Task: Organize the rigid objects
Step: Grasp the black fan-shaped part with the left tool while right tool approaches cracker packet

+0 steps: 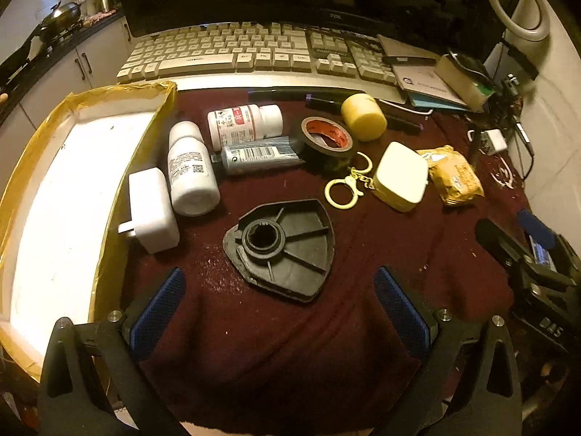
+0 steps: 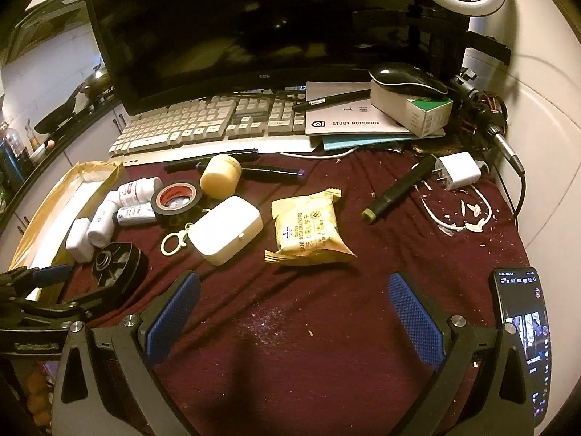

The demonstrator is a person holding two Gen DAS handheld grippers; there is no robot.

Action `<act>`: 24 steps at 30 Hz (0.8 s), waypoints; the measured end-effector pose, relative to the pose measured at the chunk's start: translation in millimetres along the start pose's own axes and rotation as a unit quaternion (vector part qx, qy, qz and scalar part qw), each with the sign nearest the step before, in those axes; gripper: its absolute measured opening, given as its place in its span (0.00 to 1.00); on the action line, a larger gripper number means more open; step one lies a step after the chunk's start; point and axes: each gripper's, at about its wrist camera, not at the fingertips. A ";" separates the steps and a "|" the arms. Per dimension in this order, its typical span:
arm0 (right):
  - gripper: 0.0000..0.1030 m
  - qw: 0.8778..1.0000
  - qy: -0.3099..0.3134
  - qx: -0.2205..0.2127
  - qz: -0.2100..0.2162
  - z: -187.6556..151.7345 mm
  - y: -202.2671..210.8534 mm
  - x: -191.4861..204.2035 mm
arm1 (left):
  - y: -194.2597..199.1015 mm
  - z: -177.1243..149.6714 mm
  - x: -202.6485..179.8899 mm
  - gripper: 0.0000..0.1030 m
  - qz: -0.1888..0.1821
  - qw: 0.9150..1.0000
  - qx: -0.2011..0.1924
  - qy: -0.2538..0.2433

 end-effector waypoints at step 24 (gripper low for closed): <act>0.99 1.000 0.002 0.012 -0.008 0.2 -7.0 -0.5 | -26.5 0.7 -13.3 0.70 0.016 0.999 0.004 -0.044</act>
Point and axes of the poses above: each gripper's, at about its wrist camera, not at the fingertips, and y roughly against the way its jaws point, x to its left, z to its top, and after that the axes turned 14 degrees about -x, right-handed
